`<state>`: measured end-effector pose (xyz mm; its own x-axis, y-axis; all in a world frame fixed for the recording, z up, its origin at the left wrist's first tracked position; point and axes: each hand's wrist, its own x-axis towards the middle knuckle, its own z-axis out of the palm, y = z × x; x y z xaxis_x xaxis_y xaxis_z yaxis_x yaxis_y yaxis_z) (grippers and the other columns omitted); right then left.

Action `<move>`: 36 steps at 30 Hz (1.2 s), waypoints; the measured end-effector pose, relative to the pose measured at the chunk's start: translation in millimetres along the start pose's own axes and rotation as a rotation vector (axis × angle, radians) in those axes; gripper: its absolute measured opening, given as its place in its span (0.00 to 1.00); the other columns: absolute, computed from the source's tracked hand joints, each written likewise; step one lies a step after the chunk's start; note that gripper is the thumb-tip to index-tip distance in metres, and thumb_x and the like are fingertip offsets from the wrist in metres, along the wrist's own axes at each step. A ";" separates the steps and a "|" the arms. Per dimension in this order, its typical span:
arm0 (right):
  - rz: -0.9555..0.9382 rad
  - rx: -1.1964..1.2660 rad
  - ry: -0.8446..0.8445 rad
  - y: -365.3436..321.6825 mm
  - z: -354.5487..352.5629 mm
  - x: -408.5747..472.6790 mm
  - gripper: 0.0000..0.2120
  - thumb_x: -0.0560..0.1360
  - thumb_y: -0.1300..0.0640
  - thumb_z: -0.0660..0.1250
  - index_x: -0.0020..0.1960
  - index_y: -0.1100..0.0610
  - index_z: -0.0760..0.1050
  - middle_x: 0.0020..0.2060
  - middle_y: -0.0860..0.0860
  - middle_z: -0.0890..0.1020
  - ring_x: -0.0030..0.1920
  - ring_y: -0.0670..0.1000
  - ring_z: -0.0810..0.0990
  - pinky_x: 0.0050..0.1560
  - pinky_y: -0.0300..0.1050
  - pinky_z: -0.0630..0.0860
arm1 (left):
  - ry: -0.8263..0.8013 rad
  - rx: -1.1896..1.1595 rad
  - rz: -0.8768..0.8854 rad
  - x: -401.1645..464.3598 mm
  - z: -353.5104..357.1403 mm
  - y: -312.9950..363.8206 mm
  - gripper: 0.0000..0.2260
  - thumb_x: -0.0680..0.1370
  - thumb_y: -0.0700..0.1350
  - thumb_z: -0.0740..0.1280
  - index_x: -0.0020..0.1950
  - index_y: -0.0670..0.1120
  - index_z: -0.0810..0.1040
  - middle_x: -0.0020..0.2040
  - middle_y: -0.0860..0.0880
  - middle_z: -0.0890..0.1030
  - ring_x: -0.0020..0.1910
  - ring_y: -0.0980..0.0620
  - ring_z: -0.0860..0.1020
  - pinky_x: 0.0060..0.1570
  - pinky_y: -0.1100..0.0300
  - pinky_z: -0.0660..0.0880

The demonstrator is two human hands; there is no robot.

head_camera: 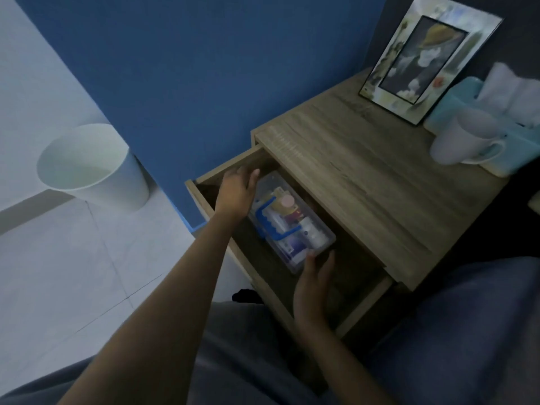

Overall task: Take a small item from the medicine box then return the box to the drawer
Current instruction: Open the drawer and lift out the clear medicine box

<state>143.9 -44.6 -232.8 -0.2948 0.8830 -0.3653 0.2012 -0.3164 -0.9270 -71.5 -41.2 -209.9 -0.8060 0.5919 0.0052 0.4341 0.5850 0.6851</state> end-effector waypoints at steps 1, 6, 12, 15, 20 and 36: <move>0.081 0.030 0.055 -0.2 3.7 9.6 0.29 0.79 0.46 0.59 0.76 0.44 0.53 0.72 0.51 0.68 0.64 0.46 0.72 0.53 0.40 0.70 | -0.054 0.031 -0.030 8.9 4.2 -1.4 0.19 0.81 0.56 0.54 0.61 0.44 0.74 0.55 0.43 0.78 0.55 0.47 0.77 0.56 0.50 0.75; 0.276 0.260 0.186 0.7 23.1 43.1 0.28 0.79 0.45 0.58 0.77 0.47 0.56 0.72 0.56 0.68 0.69 0.57 0.70 0.62 0.53 0.69 | -0.289 0.065 -0.272 39.9 25.3 -8.8 0.26 0.79 0.63 0.51 0.59 0.43 0.75 0.50 0.41 0.81 0.48 0.46 0.80 0.55 0.47 0.76; 0.366 0.396 0.229 6.5 37.5 49.8 0.26 0.79 0.44 0.57 0.75 0.50 0.61 0.70 0.56 0.71 0.67 0.57 0.73 0.66 0.57 0.69 | -0.311 0.020 -0.327 46.5 39.4 -19.8 0.28 0.78 0.65 0.53 0.48 0.42 0.78 0.46 0.40 0.83 0.45 0.44 0.81 0.54 0.47 0.76; 0.391 0.380 0.237 3.1 41.4 49.9 0.24 0.80 0.45 0.56 0.74 0.50 0.63 0.68 0.56 0.73 0.65 0.57 0.74 0.65 0.58 0.70 | -0.325 0.073 -0.323 45.1 35.1 -21.2 0.30 0.78 0.65 0.51 0.48 0.40 0.78 0.45 0.40 0.83 0.45 0.44 0.82 0.52 0.48 0.77; 0.387 0.326 0.174 -9.8 42.0 38.5 0.24 0.80 0.43 0.55 0.73 0.49 0.63 0.66 0.56 0.74 0.63 0.57 0.76 0.65 0.62 0.71 | -0.305 0.092 -0.303 36.7 11.7 -24.1 0.31 0.78 0.65 0.50 0.48 0.39 0.78 0.44 0.40 0.82 0.45 0.44 0.81 0.49 0.50 0.77; 0.379 0.466 -0.087 -131.8 24.0 -12.2 0.23 0.79 0.41 0.56 0.68 0.52 0.70 0.54 0.55 0.82 0.52 0.55 0.83 0.54 0.55 0.79 | 0.013 0.311 -0.082 12.7 -130.3 78.6 0.28 0.81 0.60 0.47 0.40 0.38 0.73 0.51 0.34 0.80 0.50 0.38 0.77 0.48 0.50 0.69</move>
<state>98.6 -22.1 -108.1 -0.3618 0.6535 -0.6648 -0.1168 -0.7393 -0.6632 -100.1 -59.9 -61.1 -0.8476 0.5298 -0.0302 0.4679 0.7730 0.4284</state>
